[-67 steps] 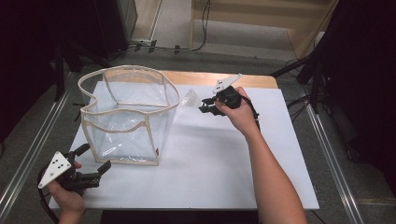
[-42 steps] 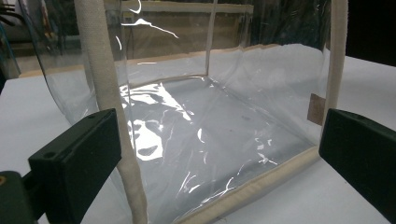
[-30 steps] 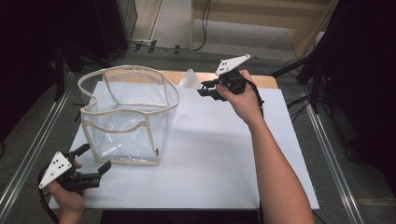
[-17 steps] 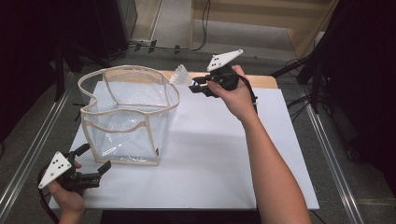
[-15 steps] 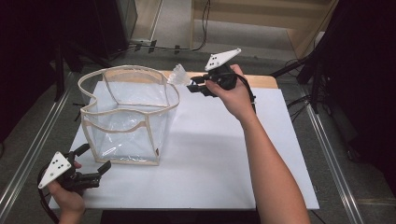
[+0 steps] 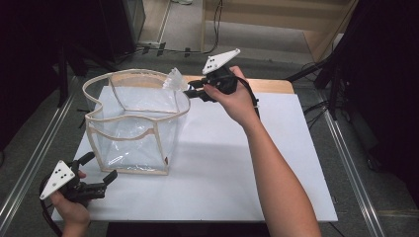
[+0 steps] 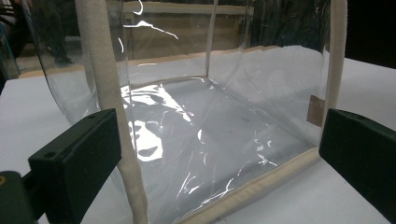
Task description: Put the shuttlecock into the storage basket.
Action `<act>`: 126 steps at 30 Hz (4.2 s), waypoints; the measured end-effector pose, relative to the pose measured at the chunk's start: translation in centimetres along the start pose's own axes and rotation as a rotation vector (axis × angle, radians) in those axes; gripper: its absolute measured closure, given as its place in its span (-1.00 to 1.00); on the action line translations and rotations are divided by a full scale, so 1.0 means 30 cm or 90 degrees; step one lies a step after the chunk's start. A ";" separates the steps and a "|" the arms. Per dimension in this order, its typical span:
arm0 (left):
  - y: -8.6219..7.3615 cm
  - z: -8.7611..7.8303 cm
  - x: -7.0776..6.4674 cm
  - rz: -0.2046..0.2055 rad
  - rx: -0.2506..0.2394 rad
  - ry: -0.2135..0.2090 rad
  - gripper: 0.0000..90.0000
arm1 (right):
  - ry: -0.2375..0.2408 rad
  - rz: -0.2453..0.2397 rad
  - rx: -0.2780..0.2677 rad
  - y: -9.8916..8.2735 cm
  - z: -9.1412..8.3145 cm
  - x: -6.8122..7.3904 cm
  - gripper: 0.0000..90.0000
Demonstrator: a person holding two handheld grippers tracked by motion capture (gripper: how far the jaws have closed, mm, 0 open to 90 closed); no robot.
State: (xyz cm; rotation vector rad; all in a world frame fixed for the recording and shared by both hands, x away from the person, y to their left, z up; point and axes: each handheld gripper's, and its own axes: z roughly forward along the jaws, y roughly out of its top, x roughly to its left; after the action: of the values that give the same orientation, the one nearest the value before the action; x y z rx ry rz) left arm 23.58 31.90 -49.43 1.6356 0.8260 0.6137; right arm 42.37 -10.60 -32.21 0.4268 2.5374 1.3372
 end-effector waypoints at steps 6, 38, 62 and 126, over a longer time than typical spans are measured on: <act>0.000 0.000 0.000 -0.001 -0.001 -0.001 -1.00 | 0.014 -0.006 -0.001 0.020 0.036 0.017 0.39; 0.000 0.000 0.000 0.002 0.002 0.001 -1.00 | -0.056 0.066 -0.066 -0.171 -0.066 0.015 -1.00; 0.000 0.000 -0.001 0.004 0.003 0.002 -1.00 | -0.067 0.118 -0.054 -0.401 -0.091 0.048 -1.00; -0.001 0.000 -0.003 0.004 0.003 0.004 -1.00 | -0.145 0.220 -0.074 -0.828 -0.299 0.217 -1.00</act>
State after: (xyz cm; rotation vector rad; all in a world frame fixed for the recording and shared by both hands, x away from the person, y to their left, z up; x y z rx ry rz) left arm 23.52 31.82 -49.44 1.6412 0.8283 0.6225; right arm 29.70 -28.42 -48.40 0.9689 2.2561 1.4438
